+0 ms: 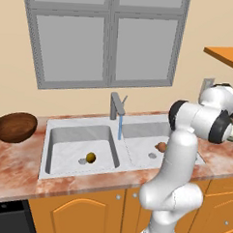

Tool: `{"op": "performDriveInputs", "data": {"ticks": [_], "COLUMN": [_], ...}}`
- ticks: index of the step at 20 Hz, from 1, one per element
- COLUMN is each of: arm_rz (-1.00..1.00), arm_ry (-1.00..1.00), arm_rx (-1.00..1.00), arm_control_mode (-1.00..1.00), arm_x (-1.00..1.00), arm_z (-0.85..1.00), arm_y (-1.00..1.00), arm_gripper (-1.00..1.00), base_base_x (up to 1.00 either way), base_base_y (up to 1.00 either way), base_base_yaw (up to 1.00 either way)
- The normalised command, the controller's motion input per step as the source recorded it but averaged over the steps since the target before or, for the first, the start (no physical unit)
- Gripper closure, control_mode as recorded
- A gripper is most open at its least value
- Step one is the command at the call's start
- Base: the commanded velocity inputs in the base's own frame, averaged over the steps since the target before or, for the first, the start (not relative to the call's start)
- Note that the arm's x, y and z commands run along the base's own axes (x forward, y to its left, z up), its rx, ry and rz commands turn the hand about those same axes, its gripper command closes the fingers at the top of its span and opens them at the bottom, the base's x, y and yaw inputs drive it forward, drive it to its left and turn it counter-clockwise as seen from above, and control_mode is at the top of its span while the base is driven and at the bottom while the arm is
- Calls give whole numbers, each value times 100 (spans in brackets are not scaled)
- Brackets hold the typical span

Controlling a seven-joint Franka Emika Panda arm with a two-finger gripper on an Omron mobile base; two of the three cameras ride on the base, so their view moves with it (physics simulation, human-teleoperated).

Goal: Pick the onions from the sink and place them in one bowl. Place the lemon in the other bowl. Then turn off the sink faucet.

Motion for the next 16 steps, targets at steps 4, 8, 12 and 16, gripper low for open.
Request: {"op": "performDriveInputs", "data": {"ticks": [4, 8, 12, 16], "arm_rz": [0, 0, 0, 0], "arm_ry": [-4, 0, 4, 4], "arm_rx": [0, 0, 0, 0], "arm_control_mode": [-100, -100, -100, -100], "arm_x": [10, 20, 46, 56], "arm_z": [-30, -34, -31, -2], "arm_y": [-38, -36, -31, -13], "arm_gripper": [100, 100, -100, -100], "base_base_x": [0, 0, 0, 0], "base_base_y": [0, 0, 0, 0], "base_base_yaw": [0, 0, 0, 0]}}
